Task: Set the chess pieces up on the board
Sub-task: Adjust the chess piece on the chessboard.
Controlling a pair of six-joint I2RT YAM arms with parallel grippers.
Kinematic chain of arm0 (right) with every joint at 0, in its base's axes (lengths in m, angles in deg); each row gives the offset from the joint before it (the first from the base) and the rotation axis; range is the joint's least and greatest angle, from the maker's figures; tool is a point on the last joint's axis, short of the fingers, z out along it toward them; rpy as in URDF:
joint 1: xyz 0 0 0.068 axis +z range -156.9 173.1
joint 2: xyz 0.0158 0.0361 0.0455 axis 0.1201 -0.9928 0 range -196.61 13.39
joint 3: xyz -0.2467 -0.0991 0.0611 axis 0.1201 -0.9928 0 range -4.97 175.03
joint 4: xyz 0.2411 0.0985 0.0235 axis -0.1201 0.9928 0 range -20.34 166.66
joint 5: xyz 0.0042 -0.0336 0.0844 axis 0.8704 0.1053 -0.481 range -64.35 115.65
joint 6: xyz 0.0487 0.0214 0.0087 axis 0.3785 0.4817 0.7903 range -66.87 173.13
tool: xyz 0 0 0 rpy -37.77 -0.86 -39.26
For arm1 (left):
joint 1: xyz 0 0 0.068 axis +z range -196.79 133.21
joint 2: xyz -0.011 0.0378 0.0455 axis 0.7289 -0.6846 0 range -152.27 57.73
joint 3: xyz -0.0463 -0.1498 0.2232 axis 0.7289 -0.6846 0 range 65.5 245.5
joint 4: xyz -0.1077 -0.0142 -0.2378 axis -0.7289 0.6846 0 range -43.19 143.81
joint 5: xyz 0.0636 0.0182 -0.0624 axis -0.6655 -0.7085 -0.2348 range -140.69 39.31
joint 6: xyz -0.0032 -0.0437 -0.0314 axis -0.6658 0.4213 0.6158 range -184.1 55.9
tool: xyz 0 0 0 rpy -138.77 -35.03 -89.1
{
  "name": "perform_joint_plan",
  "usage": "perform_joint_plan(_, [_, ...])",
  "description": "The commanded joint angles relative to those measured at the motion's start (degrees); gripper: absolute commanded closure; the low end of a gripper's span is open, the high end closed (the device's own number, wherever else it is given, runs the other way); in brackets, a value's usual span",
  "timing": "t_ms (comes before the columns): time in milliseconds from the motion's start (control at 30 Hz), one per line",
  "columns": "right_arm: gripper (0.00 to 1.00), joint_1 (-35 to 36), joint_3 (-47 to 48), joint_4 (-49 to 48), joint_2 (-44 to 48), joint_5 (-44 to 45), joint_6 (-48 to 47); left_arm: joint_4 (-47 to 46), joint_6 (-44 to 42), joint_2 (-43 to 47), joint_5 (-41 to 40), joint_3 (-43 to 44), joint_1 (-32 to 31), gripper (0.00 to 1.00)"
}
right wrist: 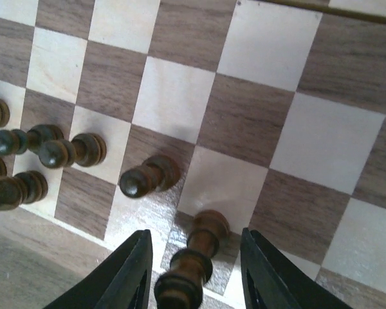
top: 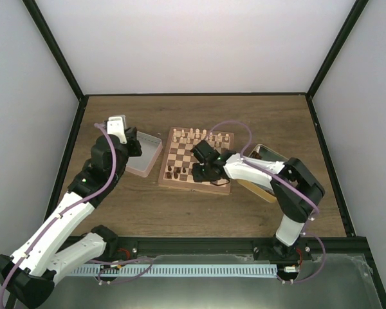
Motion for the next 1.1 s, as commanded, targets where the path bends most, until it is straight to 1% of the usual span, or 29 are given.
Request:
perform_joint_plan(0, [0.62,0.99,3.41,-0.73,-2.26,3.43,-3.22,-1.31,0.45,-0.14,0.58,-0.55,0.44,0.96])
perform_joint_plan(100, [0.63,1.62,4.21,-0.62,-3.98,5.01,-4.82,-1.31,0.53,-0.23,0.62,-0.51,0.53,0.96])
perform_joint_plan(233, [0.69,2.65,4.94,-0.05,-5.55,6.74,-6.01,-1.31,0.54,-0.25,0.73,-0.53,0.62,0.96])
perform_joint_plan(300, [0.7,3.09,5.0,0.46,-5.98,7.71,-6.21,-1.31,0.52,-0.2,0.78,-0.57,0.66,0.96])
perform_joint_plan(567, [0.85,4.53,4.83,4.81,-5.81,10.79,-5.85,-1.3,0.71,-0.41,1.13,-0.64,0.93,0.95])
perform_joint_plan(733, [0.86,4.85,3.88,6.26,-4.46,10.5,-5.27,-1.31,0.84,-0.41,1.54,-0.57,1.1,0.95])
perform_joint_plan(967, [0.86,4.89,1.83,5.81,-2.96,8.39,-4.75,-1.43,1.06,-0.56,2.03,-0.64,1.28,0.95])
perform_joint_plan(1033, [0.83,4.92,1.71,5.34,-2.86,8.09,-4.72,-1.49,1.13,-0.6,2.21,-0.64,1.36,0.95])
perform_joint_plan(1067, [0.8,4.87,1.92,5.26,-2.78,8.06,-4.49,-1.53,1.15,-0.67,2.41,-0.72,1.37,0.95])
